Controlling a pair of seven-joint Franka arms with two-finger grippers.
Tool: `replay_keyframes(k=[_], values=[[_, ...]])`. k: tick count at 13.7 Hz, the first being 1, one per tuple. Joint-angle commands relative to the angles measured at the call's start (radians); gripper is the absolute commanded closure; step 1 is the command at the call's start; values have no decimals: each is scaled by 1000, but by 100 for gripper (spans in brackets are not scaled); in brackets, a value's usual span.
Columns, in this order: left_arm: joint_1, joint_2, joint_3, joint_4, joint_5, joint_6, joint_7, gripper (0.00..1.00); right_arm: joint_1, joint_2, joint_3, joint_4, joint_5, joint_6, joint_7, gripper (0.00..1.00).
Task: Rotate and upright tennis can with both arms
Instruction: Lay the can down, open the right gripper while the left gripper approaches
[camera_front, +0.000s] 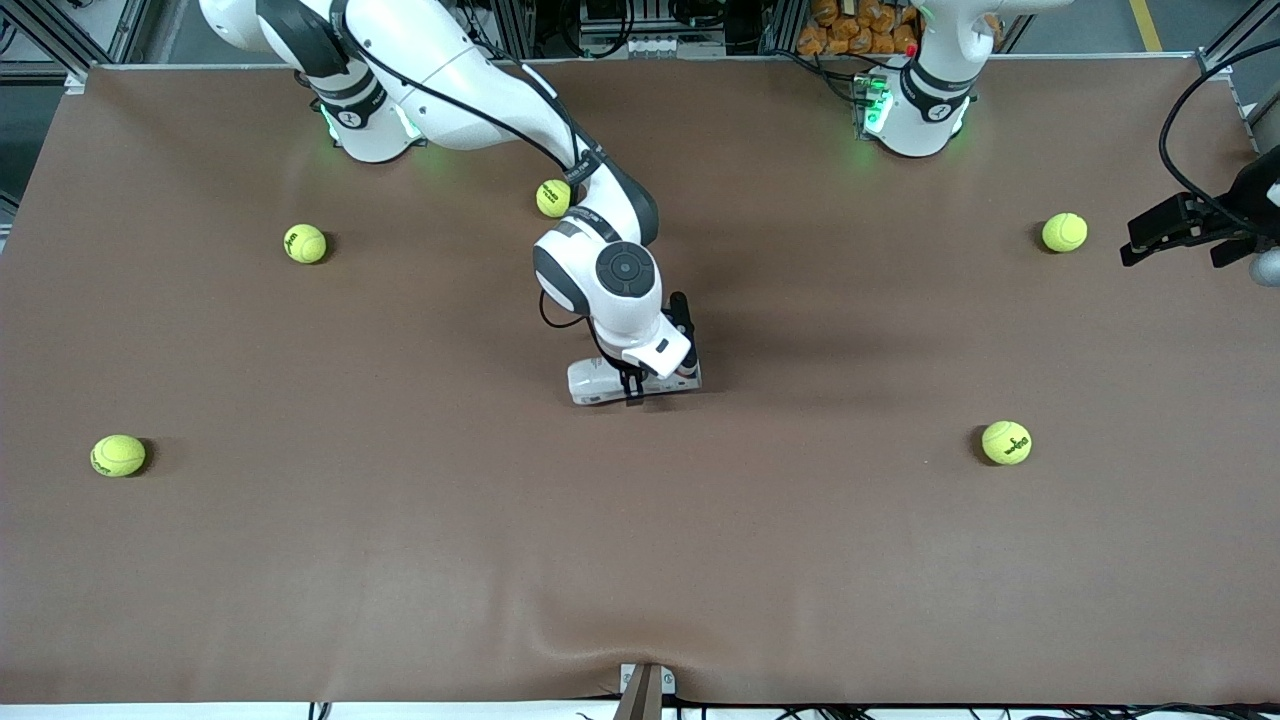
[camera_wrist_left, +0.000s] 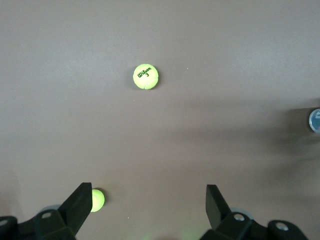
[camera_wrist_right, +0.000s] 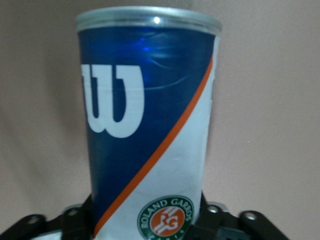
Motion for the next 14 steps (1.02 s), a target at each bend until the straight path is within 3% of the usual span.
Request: replay_keyframes(k=[1,5,11,14], values=[[3,26,-4,17,9,-3,6,0,-3,-12,2,10,-11,3,-11,0],[-21,49,-12,17,-25,-1,-8,0,-1,-74,11,2,1,-24,-11,0],[-73,97,-39,17,-51,12,-94,0,-20,-279,-3,1,84,-263,137,0],[-86,142,-45,6,-172,58,-115,0,-130,-345,-17,2,82,-307,280,0]])
